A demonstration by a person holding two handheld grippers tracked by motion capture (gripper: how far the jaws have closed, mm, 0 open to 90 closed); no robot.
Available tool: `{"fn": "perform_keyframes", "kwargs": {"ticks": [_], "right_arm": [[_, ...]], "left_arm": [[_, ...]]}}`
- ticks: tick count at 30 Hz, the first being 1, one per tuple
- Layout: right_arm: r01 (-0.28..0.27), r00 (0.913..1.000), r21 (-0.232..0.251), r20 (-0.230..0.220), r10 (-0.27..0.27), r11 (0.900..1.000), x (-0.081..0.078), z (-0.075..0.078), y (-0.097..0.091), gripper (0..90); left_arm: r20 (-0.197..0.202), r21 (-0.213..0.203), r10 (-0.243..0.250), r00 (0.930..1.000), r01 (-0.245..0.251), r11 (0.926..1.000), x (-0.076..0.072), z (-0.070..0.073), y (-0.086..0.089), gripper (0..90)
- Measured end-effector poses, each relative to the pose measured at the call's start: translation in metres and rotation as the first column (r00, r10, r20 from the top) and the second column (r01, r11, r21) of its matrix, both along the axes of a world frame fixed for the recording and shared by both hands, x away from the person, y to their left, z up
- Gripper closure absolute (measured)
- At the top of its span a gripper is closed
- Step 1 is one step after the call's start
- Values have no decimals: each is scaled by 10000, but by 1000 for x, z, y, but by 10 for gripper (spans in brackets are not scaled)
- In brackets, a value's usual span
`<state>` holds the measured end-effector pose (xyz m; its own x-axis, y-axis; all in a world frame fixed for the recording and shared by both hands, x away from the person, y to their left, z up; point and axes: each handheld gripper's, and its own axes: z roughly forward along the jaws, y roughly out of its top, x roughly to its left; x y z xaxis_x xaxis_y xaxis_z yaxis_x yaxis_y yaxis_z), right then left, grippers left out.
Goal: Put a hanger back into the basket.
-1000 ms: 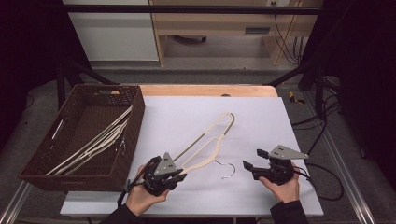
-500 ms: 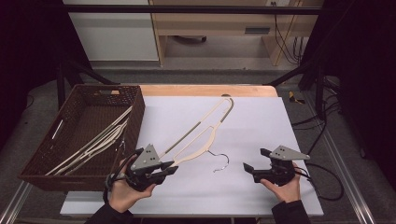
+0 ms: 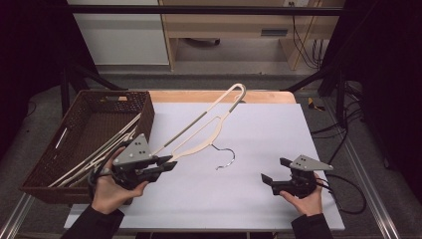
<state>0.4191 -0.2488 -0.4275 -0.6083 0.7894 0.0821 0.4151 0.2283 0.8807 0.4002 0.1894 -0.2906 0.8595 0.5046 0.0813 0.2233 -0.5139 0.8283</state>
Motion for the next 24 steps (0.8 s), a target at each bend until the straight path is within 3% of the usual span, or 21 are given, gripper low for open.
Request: {"fn": "perform_keyframes", "kwargs": {"ticks": [11, 14, 24], "right_arm": [[59, 10000, -106, 58, -58, 9999, 0, 1, -1, 91], [29, 9999, -58, 123, -29, 10000, 0, 2, -1, 86], [33, 9998, -75, 186, -31, 10000, 0, 2, -1, 71]], "left_arm": [[429, 67, 559, 9975, -563, 9984, 12, 27, 49, 801], [441, 115, 832, 9956, -838, 9964, 18, 28, 74, 801], [231, 401, 1640, 9862, -1648, 9855, 37, 18, 126, 801]]}}
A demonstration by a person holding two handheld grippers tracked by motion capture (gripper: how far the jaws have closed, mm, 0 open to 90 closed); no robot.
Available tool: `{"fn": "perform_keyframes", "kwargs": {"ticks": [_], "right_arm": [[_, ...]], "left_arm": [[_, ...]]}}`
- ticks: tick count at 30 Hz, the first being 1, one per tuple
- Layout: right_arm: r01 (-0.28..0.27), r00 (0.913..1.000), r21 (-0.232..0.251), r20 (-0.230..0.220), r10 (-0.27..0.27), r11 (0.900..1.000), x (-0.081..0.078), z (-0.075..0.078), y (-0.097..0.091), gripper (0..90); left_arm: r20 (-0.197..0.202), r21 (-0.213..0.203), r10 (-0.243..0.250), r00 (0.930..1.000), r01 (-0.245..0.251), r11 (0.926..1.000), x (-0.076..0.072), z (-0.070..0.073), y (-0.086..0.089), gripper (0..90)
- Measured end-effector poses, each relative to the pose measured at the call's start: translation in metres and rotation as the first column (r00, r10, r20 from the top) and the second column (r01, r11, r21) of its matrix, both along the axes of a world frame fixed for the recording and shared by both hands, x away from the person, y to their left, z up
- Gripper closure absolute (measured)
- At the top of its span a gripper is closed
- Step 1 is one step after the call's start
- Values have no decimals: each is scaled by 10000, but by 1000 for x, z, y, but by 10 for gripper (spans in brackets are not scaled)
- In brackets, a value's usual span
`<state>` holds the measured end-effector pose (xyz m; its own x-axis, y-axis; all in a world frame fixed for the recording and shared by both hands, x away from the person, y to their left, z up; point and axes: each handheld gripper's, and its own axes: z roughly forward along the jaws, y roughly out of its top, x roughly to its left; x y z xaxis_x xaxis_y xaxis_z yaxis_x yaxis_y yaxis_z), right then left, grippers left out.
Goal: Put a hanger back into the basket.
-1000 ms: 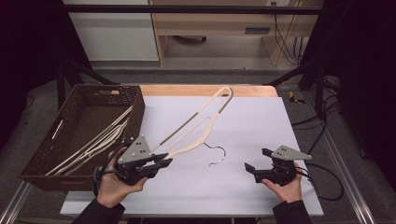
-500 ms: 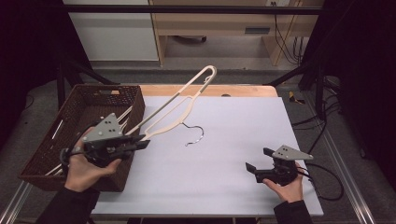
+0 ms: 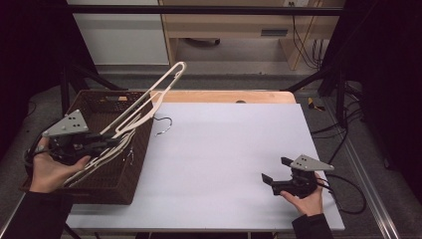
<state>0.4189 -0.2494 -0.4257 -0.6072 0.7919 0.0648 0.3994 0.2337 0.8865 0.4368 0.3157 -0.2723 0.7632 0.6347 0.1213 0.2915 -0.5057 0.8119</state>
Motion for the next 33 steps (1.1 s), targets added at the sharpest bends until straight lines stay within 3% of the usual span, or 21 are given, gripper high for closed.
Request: {"fn": "perform_keyframes", "kwargs": {"ticks": [5, 16, 22, 29, 33], "right_arm": [[5, 10000, -25, -4, -5, 10000, 0, 0, 0, 69], [-13, 10000, -91, -20, 13, 10000, 0, 0, 0, 68], [12, 10000, -115, -65, -13, 9999, 1, -1, 1, 68], [-9, 10000, -169, -82, 8, 9999, 1, -2, 1, 68], [-18, 9999, -135, -133, 17, 9999, 0, -2, 2, 67]], "left_arm": [[-231, -232, 355, 9991, -360, 9991, 6, -12, 20, 801], [-778, -14, 1013, 9918, -1017, 9948, 9, -42, 61, 801], [-1239, 129, 1341, 9832, -1335, 9910, 13, -60, 82, 801], [-1551, 341, 1556, 9756, -1521, 9878, 15, -73, 92, 800], [-1543, 398, 1575, 9754, -1531, 9874, 16, -79, 96, 800]]}}
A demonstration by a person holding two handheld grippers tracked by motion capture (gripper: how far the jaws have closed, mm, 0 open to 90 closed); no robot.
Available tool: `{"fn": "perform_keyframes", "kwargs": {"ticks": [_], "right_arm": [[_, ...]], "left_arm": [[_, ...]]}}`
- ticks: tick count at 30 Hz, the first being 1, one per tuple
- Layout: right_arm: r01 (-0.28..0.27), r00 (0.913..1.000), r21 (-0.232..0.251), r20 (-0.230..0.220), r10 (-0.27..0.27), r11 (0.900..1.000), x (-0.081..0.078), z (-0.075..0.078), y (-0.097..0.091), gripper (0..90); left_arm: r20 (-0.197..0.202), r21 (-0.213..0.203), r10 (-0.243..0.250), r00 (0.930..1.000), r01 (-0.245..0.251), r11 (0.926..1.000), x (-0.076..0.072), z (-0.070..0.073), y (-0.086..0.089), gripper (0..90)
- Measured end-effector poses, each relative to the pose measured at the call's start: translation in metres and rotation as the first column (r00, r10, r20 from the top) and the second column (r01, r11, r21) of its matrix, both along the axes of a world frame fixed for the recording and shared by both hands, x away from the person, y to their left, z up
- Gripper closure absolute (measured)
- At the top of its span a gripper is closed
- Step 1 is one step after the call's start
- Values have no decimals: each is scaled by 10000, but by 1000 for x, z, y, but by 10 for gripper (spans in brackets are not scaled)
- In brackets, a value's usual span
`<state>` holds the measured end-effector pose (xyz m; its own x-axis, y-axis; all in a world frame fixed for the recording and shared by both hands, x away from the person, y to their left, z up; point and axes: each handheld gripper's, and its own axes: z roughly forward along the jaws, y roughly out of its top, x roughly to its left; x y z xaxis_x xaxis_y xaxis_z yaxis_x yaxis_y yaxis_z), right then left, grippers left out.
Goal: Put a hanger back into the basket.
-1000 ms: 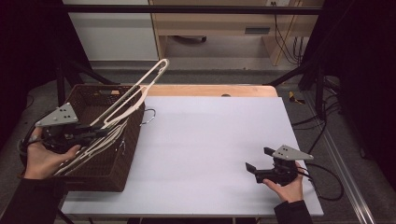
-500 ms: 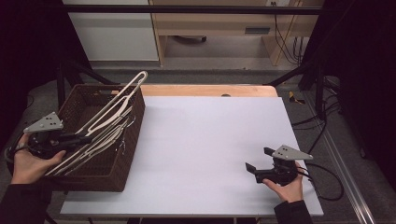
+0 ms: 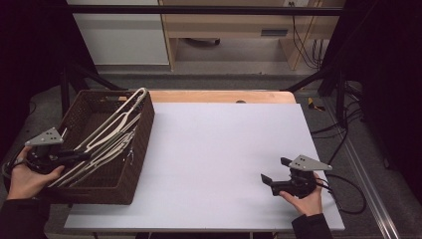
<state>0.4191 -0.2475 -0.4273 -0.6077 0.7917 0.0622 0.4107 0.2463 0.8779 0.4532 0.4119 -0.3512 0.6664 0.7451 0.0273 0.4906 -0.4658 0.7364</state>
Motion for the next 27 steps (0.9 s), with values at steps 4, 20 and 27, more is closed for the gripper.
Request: {"fn": "perform_keyframes", "kwargs": {"ticks": [4, 20, 27], "right_arm": [[-16, 10000, -58, -1, 16, 10000, 0, 0, 0, 66], [-17, 10000, -141, -33, 17, 9999, 0, -2, 2, 66], [-43, 10000, -98, -24, 42, 9999, 0, -2, 2, 65]], "left_arm": [[-114, 287, 59, 9999, -55, 9996, 1, -6, 2, 797], [-563, 242, -135, 9983, 149, 9996, -7, -15, 17, 797], [-590, -52, -199, 9981, 196, 9998, -7, -15, 21, 800]]}}
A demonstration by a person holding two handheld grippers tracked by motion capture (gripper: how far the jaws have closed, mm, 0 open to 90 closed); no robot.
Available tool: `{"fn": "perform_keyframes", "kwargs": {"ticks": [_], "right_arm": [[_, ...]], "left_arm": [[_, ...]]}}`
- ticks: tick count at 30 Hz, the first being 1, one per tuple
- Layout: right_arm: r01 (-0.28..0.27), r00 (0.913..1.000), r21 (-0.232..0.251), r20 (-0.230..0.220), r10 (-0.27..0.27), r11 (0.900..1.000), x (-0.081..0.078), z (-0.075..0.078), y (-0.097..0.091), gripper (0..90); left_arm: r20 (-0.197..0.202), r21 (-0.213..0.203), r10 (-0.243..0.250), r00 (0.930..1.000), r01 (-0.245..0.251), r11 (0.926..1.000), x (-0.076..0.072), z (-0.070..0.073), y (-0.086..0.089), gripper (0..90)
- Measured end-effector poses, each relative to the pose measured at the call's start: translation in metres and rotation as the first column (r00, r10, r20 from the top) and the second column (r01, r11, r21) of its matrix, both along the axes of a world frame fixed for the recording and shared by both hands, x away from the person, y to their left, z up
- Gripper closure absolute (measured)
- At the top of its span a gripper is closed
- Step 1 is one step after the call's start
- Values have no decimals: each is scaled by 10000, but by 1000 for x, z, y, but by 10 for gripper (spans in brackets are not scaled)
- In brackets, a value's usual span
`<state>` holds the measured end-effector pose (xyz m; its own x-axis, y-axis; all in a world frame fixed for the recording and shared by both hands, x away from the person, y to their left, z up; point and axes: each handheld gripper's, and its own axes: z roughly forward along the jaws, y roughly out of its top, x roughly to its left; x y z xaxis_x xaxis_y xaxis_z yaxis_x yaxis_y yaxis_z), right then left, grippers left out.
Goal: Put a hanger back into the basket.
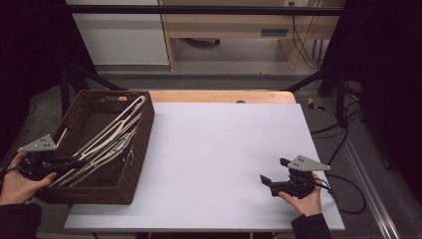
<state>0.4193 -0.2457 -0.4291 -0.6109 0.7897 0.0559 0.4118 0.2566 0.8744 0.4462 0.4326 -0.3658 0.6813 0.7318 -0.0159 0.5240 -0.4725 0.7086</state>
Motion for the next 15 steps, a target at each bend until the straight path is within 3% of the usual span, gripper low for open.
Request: {"fn": "perform_keyframes", "kwargs": {"ticks": [3, 5, 7, 9, 12, 15], "right_arm": [[60, 10000, 5, -3, -60, 10000, 0, 0, 0, 65], [61, 10000, 8, 5, -61, 10000, 0, 0, 0, 65], [76, 10000, 10, 3, -76, 10000, 0, 0, 0, 65], [64, 10000, 16, 20, -64, 10000, 0, 0, 0, 65], [67, 10000, 36, -14, -67, 10000, 0, 0, 0, 65], [48, 10000, 20, 20, -48, 10000, 0, 0, 0, 65]], "left_arm": [[-310, 412, 138, 9994, -126, 9991, 4, -7, -5, 800], [-658, 973, 239, 9975, -174, 9951, 10, -15, -10, 799], [-619, 1229, 603, 9963, -524, 9910, 12, -18, -13, 799], [-467, 1013, 667, 9967, -617, 9929, 11, -17, -11, 799], [-877, 1103, 783, 9931, -684, 9915, 12, -20, -14, 788], [-714, 1206, 1144, 9909, -1052, 9871, 12, -20, -17, 673]]}}
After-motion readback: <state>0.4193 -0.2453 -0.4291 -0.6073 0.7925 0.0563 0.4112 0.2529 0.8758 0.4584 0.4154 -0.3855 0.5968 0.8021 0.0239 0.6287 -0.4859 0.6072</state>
